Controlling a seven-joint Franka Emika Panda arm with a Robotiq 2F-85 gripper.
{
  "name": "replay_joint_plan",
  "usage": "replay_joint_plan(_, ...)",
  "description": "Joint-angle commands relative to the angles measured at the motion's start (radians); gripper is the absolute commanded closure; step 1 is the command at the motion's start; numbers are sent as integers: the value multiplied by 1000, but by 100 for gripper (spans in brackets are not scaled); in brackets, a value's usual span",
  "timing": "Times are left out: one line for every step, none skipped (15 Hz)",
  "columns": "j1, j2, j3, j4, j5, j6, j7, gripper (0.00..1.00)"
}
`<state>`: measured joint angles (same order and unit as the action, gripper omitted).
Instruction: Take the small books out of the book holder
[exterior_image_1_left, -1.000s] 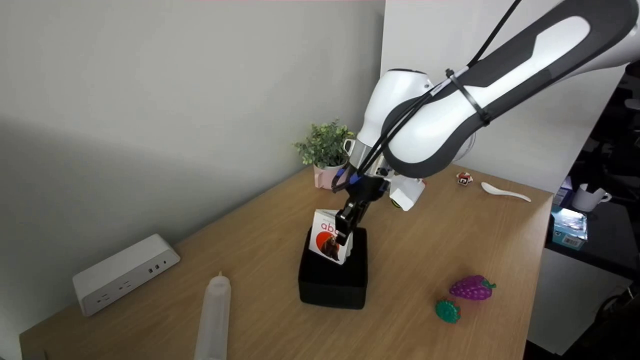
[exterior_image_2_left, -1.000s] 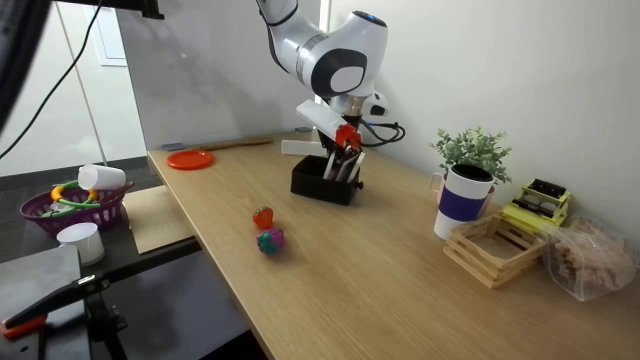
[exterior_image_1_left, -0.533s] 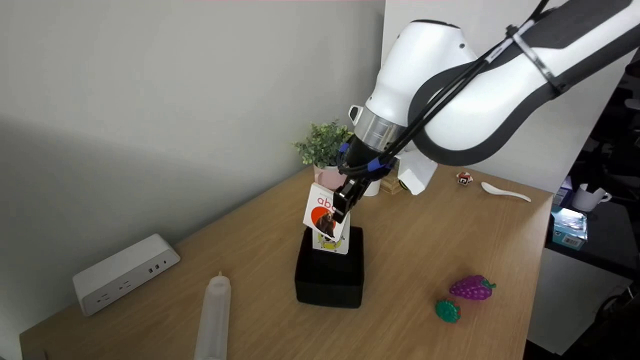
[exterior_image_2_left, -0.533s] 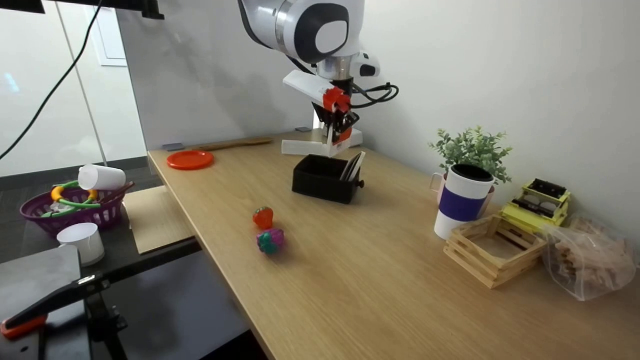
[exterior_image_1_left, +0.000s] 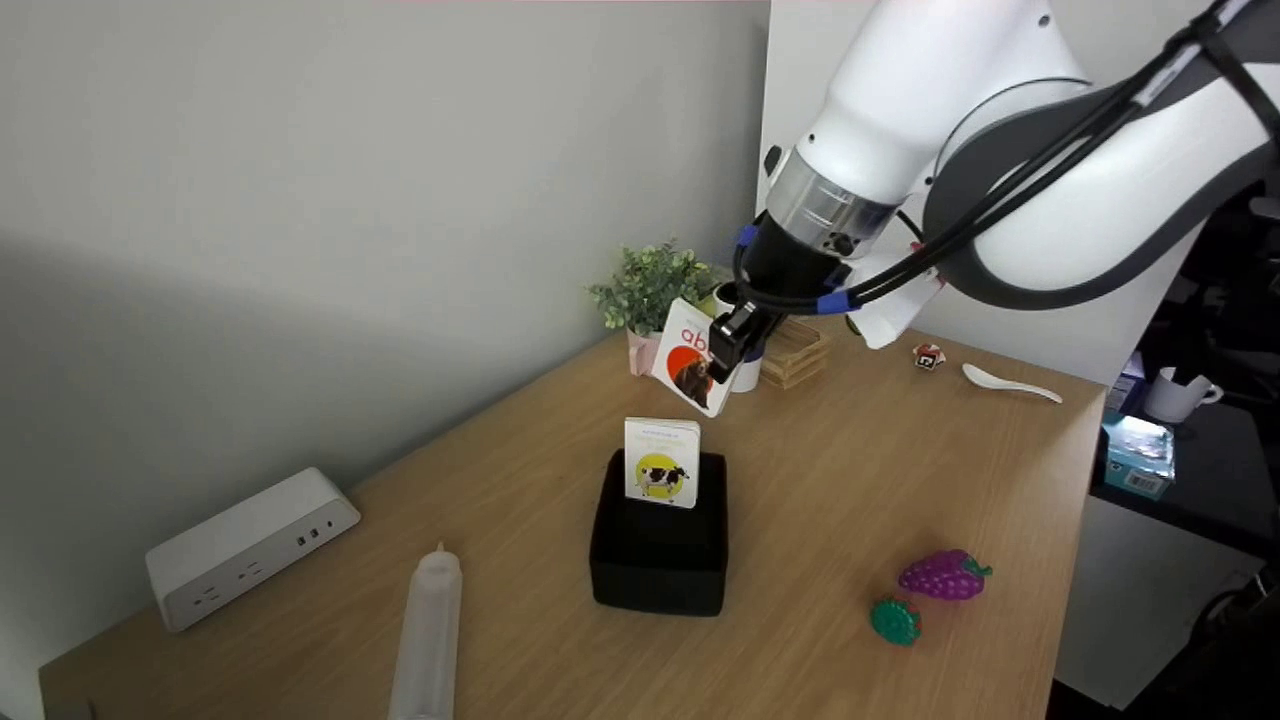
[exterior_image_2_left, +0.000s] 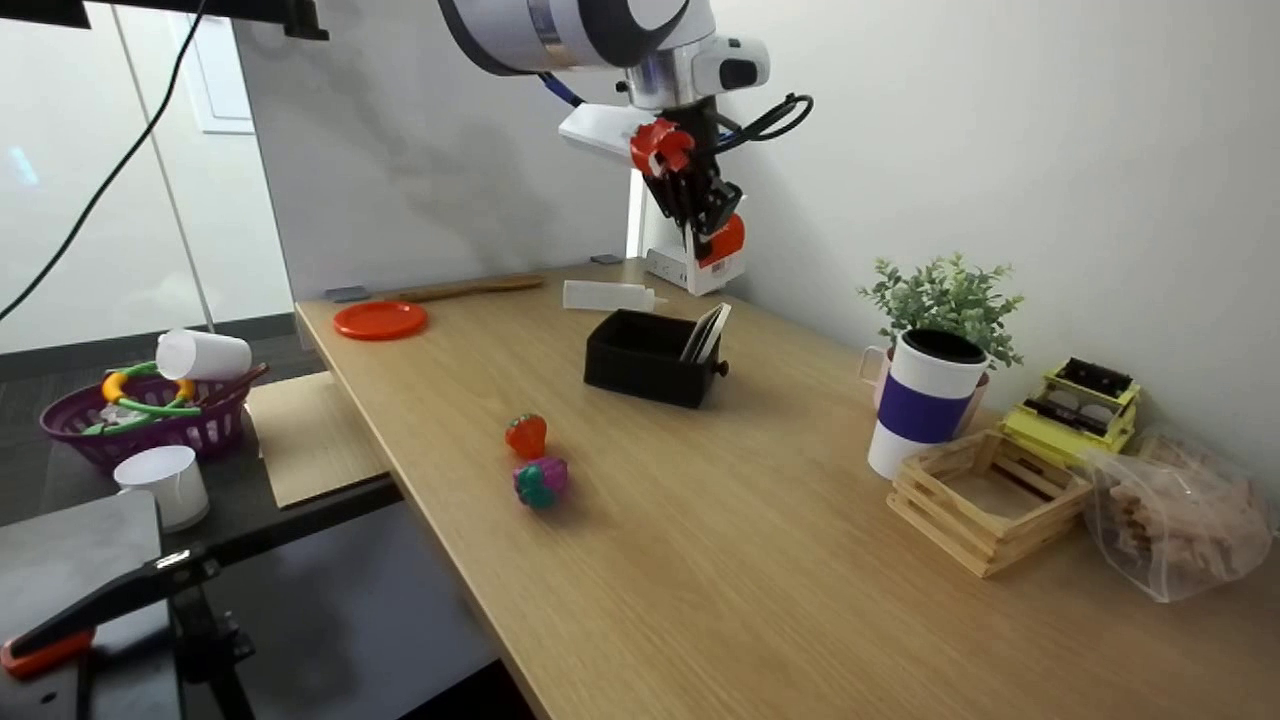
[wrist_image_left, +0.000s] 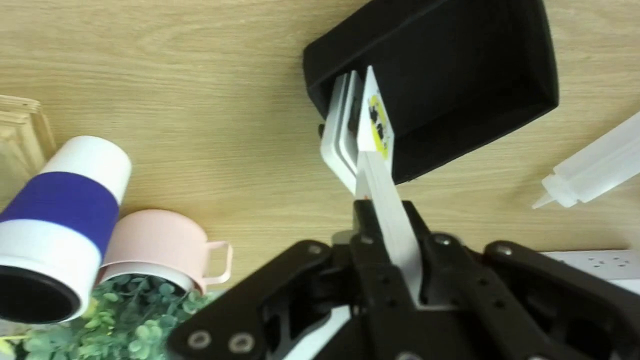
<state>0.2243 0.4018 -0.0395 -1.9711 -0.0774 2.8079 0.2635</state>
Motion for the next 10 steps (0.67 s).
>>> replay_joint_plan(73,-91,-124,-116,-113,46,182,96)
replay_joint_plan(86,-105,-150,-132,-138,33,237,96)
replay_joint_plan(90,-114,-162,-142,-150,15,280,96)
replay_joint_plan(79,-121,-153,-151,-133,-8,300,96)
replay_joint_plan(61,-126,-135,-158,-101,-32,307,96)
replay_joint_plan(26,-129,-91,-166,-37,-49,279,96)
replay_joint_plan(5,-124,-65,-168,11,-60,263,96)
replay_joint_plan(-32,-122,-13,-167,100,-82,207,96)
replay_joint_plan(-58,-111,25,-161,177,-90,168,96)
replay_joint_plan(-87,-105,69,-152,261,-110,119,96)
